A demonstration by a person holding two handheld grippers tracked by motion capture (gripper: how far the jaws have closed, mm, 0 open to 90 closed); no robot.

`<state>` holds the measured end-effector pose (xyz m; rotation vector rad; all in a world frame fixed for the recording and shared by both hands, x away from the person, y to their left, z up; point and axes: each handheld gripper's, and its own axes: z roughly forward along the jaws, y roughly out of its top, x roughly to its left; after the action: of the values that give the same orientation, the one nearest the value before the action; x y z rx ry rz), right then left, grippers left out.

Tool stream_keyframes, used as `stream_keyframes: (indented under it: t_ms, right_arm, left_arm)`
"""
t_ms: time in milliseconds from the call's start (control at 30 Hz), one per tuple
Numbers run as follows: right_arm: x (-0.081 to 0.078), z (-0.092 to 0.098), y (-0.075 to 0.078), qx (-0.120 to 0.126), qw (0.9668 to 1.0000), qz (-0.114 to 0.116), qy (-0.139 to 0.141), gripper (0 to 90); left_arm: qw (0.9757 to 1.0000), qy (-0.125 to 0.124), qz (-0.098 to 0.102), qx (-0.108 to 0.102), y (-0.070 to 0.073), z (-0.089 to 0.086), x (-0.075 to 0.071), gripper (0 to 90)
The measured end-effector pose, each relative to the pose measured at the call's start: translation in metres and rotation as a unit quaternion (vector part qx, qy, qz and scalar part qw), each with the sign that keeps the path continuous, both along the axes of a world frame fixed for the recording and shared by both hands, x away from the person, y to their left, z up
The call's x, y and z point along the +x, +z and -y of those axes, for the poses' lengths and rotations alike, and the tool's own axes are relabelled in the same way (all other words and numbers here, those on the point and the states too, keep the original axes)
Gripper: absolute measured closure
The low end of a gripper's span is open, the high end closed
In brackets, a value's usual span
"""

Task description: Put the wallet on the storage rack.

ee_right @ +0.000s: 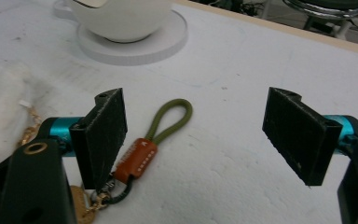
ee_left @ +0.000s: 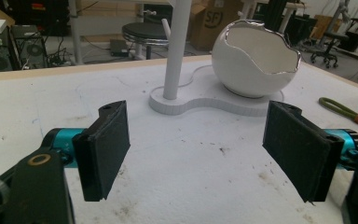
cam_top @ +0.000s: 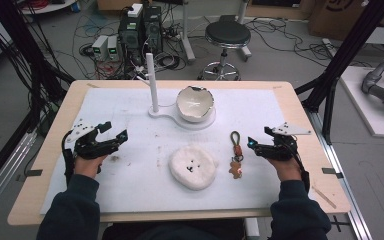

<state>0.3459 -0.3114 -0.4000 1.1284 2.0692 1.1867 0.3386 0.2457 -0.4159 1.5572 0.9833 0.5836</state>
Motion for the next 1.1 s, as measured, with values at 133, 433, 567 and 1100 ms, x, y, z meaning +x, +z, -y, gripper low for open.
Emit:
stream_keyframes:
  t_ms: [133,433,567,1100]
  right_arm:
    - [0.0,-0.014,0.0,0.008,0.9996,-0.009,0.025,22.0]
    - [0.0,-0.071,-0.012,0.022,0.9907,-0.054,0.123,26.1]
    - [-0.001,-0.095,-0.021,0.013,0.9807,-0.091,0.172,27.4]
    - [0.003,-0.116,-0.039,-0.035,0.9572,-0.179,0.225,67.6]
  left_arm:
    - [1.0,-0.004,0.0,0.003,0.0,0.002,-0.001,22.8]
    - [0.9999,-0.014,-0.002,0.008,-0.002,0.005,-0.001,22.8]
    - [0.9998,-0.016,-0.005,0.012,-0.003,0.007,0.0,22.9]
    - [0.9996,-0.021,-0.009,0.017,-0.002,0.013,-0.001,23.8]
